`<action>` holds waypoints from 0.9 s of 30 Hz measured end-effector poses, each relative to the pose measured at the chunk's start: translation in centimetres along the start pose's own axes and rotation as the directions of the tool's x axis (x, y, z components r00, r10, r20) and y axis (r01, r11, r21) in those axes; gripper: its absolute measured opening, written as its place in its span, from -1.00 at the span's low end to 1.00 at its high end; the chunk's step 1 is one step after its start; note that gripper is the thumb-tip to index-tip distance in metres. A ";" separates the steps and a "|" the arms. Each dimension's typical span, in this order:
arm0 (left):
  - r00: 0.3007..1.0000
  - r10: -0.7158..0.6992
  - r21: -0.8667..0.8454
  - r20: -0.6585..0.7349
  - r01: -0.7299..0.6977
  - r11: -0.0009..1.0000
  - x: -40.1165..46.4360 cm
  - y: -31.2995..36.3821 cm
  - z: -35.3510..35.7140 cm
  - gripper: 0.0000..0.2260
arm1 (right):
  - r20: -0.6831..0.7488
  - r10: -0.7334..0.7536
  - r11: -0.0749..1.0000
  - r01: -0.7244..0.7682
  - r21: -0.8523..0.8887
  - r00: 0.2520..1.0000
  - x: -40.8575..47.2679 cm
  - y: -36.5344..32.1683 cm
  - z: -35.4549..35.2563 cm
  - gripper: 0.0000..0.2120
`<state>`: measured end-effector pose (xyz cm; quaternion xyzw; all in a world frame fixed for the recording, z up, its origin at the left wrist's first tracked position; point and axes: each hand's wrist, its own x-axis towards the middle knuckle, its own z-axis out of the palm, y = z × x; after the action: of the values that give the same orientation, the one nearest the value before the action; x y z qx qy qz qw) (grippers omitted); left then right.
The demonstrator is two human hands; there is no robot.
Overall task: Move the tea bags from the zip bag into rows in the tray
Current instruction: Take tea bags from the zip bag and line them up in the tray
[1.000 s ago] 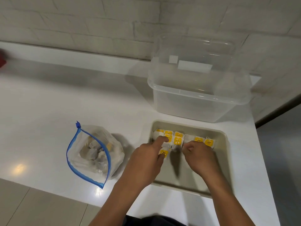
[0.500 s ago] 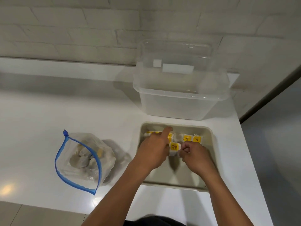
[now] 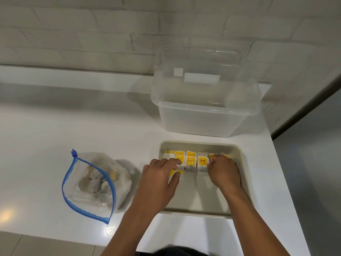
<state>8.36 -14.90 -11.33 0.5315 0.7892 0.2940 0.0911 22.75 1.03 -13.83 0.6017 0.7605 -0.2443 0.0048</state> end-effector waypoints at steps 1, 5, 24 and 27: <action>1.000 -0.002 -0.006 -0.003 0.002 1.000 -0.1 0.0 0.0 -0.78 | -0.010 0.006 1.000 -0.006 0.000 1.000 0.1 -0.1 0.0 -0.82; 1.000 -0.009 -0.040 0.000 0.009 0.999 -0.3 0.2 -0.1 -0.76 | -0.027 0.023 1.000 -0.023 -0.001 0.999 0.2 -0.6 0.0 -0.79; 0.997 -0.060 -0.077 0.038 0.063 0.995 -0.7 1.0 -1.0 -0.77 | 0.042 0.023 0.999 -0.023 -0.023 0.999 -0.9 0.3 0.7 -0.80; 0.997 -0.071 -0.076 0.041 0.074 0.994 -0.8 0.9 -1.0 -0.77 | 0.033 0.011 0.999 -0.010 -0.044 0.999 -0.8 0.1 0.9 -0.79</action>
<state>8.95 -15.74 -10.12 0.5041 0.7941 0.3106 0.1374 22.81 -0.05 -14.36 0.6012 0.7623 -0.2375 0.0321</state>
